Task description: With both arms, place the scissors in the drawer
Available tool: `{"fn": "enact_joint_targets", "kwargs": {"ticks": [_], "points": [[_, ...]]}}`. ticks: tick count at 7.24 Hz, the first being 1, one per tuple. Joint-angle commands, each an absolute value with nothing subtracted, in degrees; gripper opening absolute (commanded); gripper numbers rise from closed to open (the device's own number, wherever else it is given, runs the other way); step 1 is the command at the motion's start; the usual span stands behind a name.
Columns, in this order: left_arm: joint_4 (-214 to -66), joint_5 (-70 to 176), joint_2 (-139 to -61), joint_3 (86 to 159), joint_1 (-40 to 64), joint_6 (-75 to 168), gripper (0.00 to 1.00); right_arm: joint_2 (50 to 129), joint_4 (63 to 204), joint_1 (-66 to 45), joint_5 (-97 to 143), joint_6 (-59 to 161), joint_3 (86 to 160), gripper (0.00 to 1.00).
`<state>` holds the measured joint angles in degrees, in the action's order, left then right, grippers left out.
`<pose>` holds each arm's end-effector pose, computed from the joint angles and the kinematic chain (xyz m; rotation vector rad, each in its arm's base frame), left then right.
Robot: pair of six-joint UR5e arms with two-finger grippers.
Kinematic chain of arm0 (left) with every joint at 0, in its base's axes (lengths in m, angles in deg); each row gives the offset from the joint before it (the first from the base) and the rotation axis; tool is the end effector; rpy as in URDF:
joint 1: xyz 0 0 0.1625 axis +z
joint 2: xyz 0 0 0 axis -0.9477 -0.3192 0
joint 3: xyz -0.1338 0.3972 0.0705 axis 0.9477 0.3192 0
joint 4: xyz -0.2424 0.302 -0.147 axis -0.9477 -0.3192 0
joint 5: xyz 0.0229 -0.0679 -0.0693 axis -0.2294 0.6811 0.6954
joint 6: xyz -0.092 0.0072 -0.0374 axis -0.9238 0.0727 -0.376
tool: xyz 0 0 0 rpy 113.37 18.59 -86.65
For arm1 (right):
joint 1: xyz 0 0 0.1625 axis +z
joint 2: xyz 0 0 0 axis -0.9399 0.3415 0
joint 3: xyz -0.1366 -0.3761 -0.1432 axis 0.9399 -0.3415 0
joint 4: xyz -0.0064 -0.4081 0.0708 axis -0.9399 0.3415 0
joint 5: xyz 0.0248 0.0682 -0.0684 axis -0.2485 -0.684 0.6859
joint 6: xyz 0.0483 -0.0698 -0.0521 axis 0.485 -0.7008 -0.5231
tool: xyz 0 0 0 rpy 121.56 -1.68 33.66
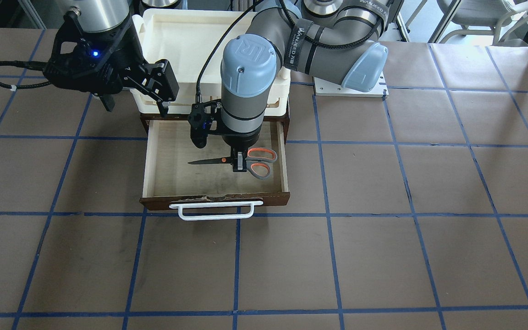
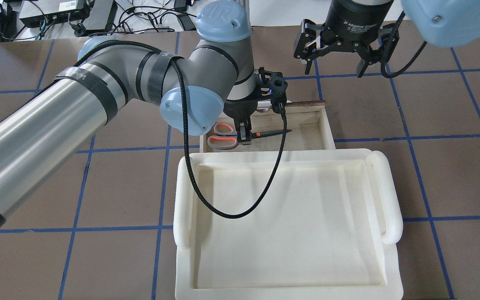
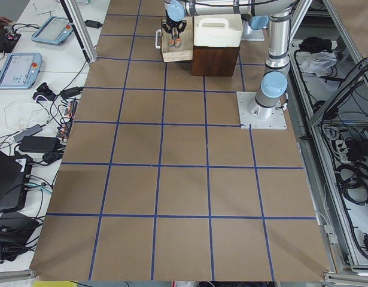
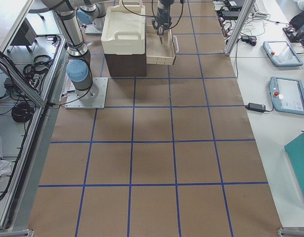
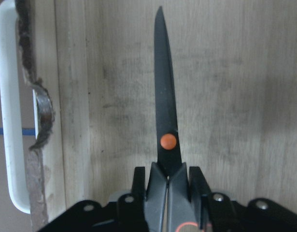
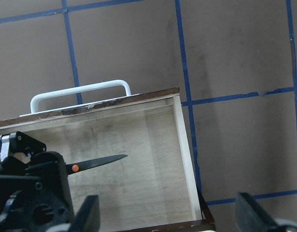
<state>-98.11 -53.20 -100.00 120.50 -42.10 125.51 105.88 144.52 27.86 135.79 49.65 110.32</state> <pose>-0.3734 -0.5019 0.3350 -2.0994 -2.1978 -0.0181 0.2044 -0.5004 0.5337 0.1993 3.1193 -0.0896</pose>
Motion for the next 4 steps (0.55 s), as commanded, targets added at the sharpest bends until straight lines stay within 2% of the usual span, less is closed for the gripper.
{"fn": "enact_joint_targets", "kwargs": {"ticks": [1,4], "points": [[-96.9,-53.3,-101.1,121.1,-42.9,125.4,0.00,105.8,144.7,27.9,135.8,49.6,110.5,1.00],[-94.8,-53.4,-101.3,123.2,-42.9,125.3,0.00,106.2,144.6,27.8,135.8,49.6,110.4,1.00]]}}
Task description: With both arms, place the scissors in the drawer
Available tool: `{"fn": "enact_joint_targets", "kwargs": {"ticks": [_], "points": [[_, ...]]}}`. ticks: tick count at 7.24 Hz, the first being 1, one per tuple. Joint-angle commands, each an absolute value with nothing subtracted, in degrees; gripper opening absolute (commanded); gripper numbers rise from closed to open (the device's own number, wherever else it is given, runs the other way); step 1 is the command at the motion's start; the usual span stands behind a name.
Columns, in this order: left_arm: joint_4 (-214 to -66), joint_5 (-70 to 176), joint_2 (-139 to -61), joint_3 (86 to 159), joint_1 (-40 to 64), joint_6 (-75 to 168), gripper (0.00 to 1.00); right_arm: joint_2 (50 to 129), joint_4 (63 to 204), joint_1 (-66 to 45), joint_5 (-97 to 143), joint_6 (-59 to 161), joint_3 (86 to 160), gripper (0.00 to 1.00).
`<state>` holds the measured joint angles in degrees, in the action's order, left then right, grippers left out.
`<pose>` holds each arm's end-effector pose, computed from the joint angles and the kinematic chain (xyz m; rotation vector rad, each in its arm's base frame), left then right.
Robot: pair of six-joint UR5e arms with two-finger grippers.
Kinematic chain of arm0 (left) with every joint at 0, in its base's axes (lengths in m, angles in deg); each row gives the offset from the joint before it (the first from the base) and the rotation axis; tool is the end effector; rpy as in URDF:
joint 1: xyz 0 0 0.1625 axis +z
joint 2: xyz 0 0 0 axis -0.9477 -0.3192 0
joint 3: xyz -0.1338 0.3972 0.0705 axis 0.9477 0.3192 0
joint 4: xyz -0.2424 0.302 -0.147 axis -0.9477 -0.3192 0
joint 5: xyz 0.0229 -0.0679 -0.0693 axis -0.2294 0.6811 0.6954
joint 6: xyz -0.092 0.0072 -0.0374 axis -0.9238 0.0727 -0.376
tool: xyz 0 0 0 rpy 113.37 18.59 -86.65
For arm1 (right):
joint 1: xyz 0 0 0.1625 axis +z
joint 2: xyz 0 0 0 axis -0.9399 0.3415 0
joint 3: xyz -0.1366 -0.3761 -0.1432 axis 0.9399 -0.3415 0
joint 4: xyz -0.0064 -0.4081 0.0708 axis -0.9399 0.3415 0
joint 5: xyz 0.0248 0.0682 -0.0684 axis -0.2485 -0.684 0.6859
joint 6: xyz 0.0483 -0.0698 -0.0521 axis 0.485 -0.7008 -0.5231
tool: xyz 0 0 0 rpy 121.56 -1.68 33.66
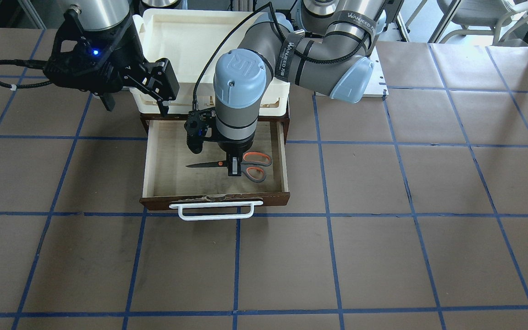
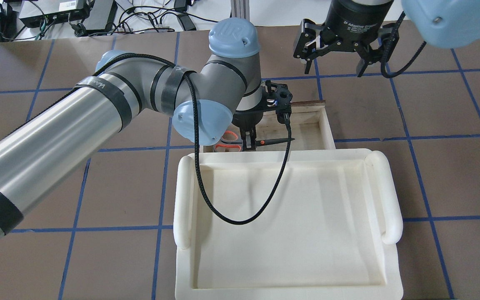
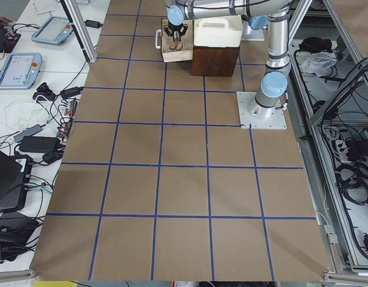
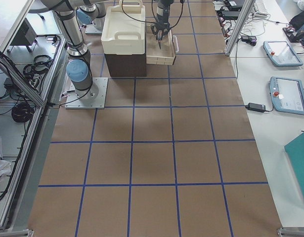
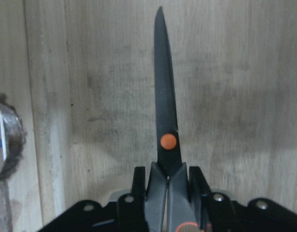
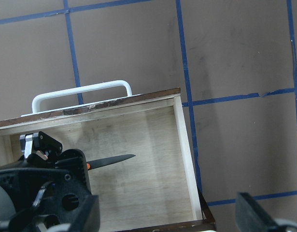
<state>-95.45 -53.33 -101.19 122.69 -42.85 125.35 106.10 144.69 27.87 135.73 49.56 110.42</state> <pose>-0.3793 -0.4961 0.3091 -2.1086 -2.1859 -0.0385 0.2044 -0.4991 0.5352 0.1964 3.1173 -0.0970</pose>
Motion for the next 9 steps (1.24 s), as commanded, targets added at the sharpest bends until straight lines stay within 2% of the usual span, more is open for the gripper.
{"fn": "enact_joint_targets", "kwargs": {"ticks": [1,2,3,4,5,7,8,9], "points": [[-94.8,-53.3,-101.4,123.2,-43.0,125.2,0.00,106.3,144.7,27.9,135.8,49.6,110.4,1.00],[-94.7,-53.3,-101.4,123.2,-43.0,124.3,0.41,106.3,144.7,27.9,135.7,49.6,110.4,1.00],[-94.6,-52.9,-101.3,123.2,-43.0,122.9,0.70,106.3,144.6,27.9,135.8,49.6,110.4,1.00],[-95.5,-53.4,-100.4,123.2,-43.0,122.8,0.72,106.3,144.6,27.9,135.7,49.6,110.5,1.00],[-95.4,-53.6,-99.2,122.8,-43.0,122.8,0.79,106.3,144.6,27.9,135.7,49.6,110.4,1.00],[-96.1,-53.8,-95.2,121.4,-41.6,122.6,0.81,106.3,144.6,27.9,135.7,49.6,110.5,1.00],[-100.3,-53.6,-92.6,120.1,-38.0,120.8,0.81,106.3,144.6,28.0,135.8,49.6,110.5,1.00],[-106.7,-52.8,-89.7,118.2,-33.3,120.5,0.87,106.3,144.6,27.9,135.8,49.6,110.4,1.00]]}}
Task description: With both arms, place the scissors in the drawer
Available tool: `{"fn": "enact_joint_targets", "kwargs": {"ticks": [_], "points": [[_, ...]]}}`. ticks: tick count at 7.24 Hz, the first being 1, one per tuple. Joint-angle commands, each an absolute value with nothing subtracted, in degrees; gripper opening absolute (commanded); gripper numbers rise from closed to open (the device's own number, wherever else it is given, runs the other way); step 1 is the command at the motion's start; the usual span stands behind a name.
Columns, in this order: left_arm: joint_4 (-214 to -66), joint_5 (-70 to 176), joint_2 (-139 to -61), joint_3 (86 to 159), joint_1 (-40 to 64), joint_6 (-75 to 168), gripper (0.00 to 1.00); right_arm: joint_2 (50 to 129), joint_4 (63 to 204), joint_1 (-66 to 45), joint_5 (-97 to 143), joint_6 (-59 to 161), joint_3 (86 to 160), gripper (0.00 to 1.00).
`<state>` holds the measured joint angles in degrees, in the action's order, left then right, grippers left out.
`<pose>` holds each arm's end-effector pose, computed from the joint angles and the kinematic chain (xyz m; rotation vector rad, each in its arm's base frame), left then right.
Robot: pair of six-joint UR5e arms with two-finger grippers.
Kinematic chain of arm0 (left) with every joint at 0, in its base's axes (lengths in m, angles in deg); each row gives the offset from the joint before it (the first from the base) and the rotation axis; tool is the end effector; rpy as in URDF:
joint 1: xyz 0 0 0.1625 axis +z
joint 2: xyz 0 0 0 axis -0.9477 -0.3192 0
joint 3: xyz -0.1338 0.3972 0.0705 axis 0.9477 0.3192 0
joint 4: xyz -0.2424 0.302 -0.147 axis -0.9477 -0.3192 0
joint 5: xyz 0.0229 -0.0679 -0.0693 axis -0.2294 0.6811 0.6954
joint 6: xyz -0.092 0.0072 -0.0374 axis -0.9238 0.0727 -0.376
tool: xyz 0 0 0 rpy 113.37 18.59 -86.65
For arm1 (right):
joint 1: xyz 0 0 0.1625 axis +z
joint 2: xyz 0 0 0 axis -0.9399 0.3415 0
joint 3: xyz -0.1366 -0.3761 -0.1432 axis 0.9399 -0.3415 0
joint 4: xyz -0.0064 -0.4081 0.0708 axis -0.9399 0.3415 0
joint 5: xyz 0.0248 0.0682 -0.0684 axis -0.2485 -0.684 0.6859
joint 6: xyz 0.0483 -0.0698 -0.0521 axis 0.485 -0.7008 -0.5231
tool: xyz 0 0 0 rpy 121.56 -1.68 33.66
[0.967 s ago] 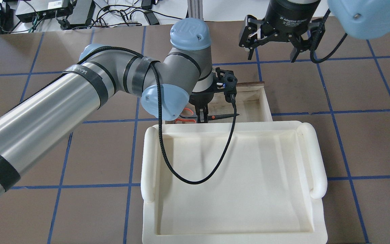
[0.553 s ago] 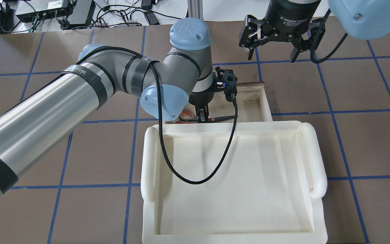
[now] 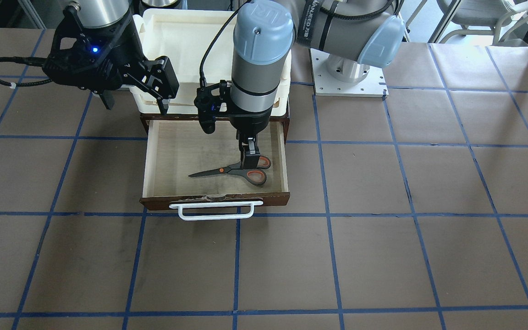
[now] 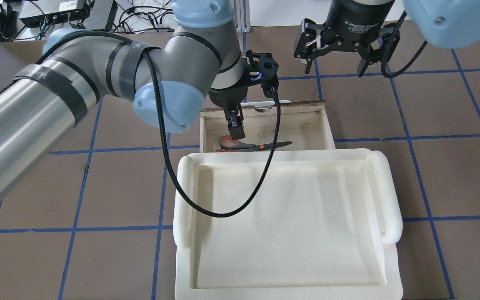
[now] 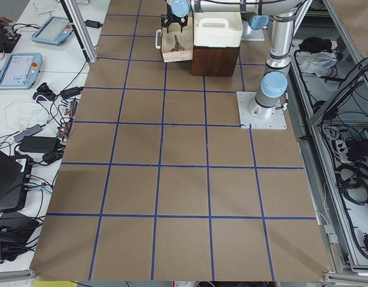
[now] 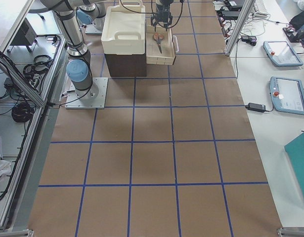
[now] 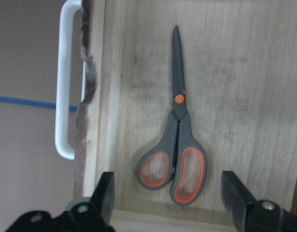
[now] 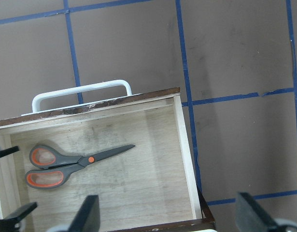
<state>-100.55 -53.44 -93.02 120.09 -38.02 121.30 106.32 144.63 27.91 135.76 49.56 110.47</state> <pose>-0.3270 -0.5007 0.4068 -1.9600 -2.3647 0.1038 0.2045 -0.4975 0.5367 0.1953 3.1174 -0.1001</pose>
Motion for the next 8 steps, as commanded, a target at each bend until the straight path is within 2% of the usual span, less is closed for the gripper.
{"fn": "enact_joint_targets", "kwargs": {"ticks": [1,2,6,8], "points": [[-111.0,-51.8,-87.3,117.3,-30.2,119.6,0.93,106.3,144.6,28.0,135.7,49.6,110.4,1.00],[-115.5,-51.9,-84.6,117.3,-29.0,115.9,0.99,106.3,144.6,28.0,135.7,49.6,110.4,1.00],[-116.6,-56.2,-78.7,118.7,-23.7,95.7,1.00,106.3,144.7,28.0,132.5,46.0,110.5,1.00],[-115.9,-61.5,-77.9,119.2,-23.1,77.0,1.00,106.3,144.7,28.0,132.7,45.9,110.5,1.00]]}}
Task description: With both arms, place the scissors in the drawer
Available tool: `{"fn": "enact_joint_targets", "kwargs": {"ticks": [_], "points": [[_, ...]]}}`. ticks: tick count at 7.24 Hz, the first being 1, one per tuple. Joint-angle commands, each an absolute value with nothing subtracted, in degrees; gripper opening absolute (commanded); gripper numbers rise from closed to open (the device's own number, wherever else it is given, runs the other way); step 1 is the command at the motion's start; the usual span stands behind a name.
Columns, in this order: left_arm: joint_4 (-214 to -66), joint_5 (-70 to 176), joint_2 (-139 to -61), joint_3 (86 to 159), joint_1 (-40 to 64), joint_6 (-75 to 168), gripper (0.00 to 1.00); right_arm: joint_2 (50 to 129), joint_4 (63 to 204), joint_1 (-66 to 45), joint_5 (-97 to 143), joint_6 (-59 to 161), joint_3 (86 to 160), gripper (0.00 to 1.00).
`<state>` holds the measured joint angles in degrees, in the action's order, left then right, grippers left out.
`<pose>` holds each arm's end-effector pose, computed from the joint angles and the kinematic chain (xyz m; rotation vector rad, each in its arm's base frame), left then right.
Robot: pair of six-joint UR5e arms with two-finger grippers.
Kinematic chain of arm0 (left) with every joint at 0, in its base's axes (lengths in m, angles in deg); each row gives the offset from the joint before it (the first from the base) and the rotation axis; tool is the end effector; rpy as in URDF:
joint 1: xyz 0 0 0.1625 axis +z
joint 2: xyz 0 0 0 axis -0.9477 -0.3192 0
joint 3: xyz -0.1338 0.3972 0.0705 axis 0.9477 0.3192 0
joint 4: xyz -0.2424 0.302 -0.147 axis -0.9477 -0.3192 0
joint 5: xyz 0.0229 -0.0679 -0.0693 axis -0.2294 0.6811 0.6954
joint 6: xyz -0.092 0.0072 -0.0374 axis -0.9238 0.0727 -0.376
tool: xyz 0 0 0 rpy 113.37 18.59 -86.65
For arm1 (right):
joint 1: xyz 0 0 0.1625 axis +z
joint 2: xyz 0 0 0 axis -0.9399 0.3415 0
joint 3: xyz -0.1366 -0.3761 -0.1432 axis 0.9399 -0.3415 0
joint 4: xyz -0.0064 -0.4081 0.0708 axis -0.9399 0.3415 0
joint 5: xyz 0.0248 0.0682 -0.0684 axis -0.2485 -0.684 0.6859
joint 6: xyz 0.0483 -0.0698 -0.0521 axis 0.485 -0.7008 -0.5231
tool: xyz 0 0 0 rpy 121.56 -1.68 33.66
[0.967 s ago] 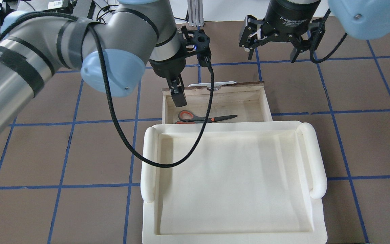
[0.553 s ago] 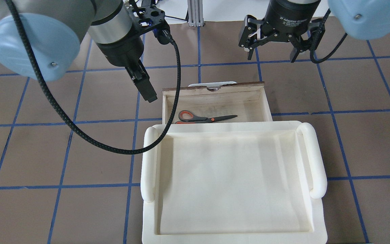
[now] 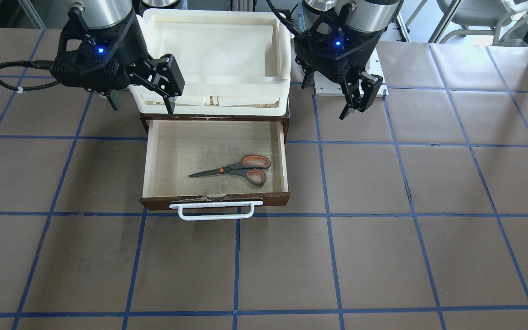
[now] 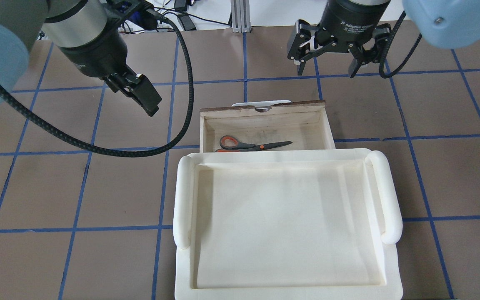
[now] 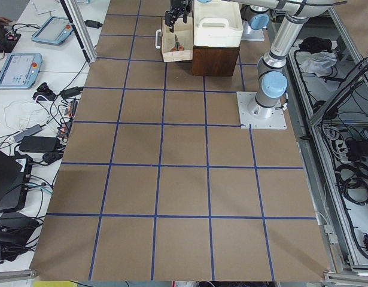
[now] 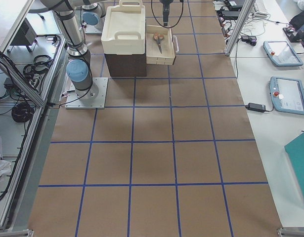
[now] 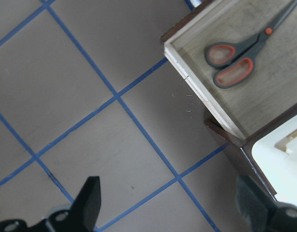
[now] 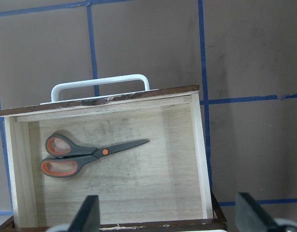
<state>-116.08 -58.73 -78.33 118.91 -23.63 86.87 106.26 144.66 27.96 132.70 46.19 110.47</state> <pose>-0.1743 -0.4658 0.5250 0.8196 3.0188 -0.0691 0.2102 -0.4970 0.5363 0.0979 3.0717 -0.0843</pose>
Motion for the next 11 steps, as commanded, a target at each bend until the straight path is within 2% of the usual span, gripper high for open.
{"fn": "enact_joint_targets", "kwargs": {"ticks": [1,5,11], "points": [[-114.7,-61.1,-77.9,119.5,-21.7,73.8,1.00,106.3,145.0,28.0,132.6,45.9,110.5,1.00],[-113.7,-59.4,-77.9,119.5,-19.7,63.2,1.00,106.3,146.7,28.0,134.7,46.7,110.5,1.00],[-113.7,-59.7,-77.6,120.2,-19.5,60.5,1.00,106.3,146.7,28.0,134.3,46.7,110.5,1.00]]}}
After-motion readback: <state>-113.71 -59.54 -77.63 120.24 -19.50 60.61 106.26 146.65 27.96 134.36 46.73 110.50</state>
